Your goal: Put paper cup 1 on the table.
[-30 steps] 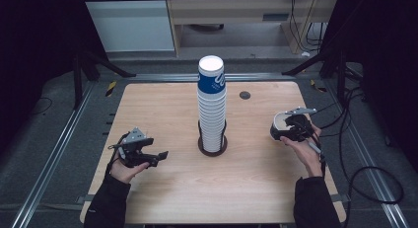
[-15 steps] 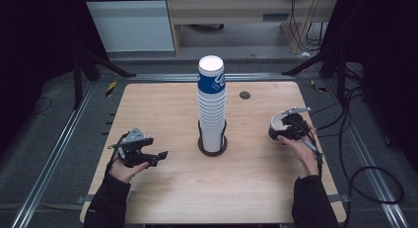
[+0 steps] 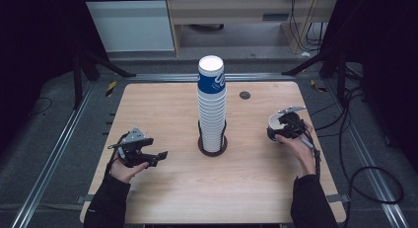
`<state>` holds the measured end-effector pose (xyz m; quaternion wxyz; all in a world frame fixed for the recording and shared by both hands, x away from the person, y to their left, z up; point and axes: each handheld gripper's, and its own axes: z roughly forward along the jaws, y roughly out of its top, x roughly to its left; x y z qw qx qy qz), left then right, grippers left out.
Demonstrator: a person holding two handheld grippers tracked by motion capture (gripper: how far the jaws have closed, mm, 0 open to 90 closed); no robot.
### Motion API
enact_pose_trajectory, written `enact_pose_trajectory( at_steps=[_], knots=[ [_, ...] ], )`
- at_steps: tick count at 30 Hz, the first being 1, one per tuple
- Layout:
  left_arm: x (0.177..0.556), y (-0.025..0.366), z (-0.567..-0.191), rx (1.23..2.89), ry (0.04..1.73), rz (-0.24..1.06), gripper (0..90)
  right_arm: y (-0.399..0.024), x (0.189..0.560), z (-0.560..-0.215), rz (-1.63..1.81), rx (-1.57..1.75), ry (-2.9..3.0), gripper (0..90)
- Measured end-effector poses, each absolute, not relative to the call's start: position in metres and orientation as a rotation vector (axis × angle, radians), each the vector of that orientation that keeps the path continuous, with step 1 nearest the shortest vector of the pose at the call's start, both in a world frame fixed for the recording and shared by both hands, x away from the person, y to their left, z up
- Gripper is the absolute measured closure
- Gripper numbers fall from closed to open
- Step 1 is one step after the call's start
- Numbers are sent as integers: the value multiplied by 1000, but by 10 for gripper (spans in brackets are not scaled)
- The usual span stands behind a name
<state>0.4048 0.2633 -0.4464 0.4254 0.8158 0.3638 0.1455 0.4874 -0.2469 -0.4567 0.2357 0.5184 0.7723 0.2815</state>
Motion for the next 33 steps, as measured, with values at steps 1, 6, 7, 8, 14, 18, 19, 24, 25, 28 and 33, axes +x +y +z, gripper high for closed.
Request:
enact_pose_trajectory(
  at_steps=[1, 6, 7, 8, 14, 18, 19, 24, 25, 28, 33],
  knots=[
    [405, 263, -446, 2039, 910, 363, 164, -247, 488, -457, 774, 1426, 2116, 145],
    [405, 264, -446, 2036, 909, 361, 163, -249, 489, -459, 790, 1441, 2122, 105],
    [405, 264, -446, 2036, 909, 361, 163, -249, 488, -459, 794, 1438, 2119, 102],
    [405, 264, -446, 2036, 909, 361, 162, -249, 488, -458, 802, 1437, 2119, 96],
    [404, 265, -444, 2030, 906, 367, 162, -250, 481, -449, 826, 1421, 2104, 89],
    [403, 267, -442, 2024, 908, 369, 162, -252, 476, -442, 856, 1420, 2082, 83],
    [403, 267, -442, 2023, 907, 369, 162, -253, 474, -441, 862, 1419, 2078, 81],
    [402, 267, -441, 2022, 900, 376, 174, -255, 466, -429, 906, 1393, 2050, 82],
    [402, 267, -440, 2023, 901, 377, 176, -256, 464, -426, 913, 1385, 2047, 81],
    [402, 268, -440, 2027, 910, 386, 191, -256, 459, -417, 945, 1362, 2025, 81],
    [402, 269, -439, 2015, 920, 379, 200, -253, 450, -400, 1033, 1320, 1984, 87]
  ],
)
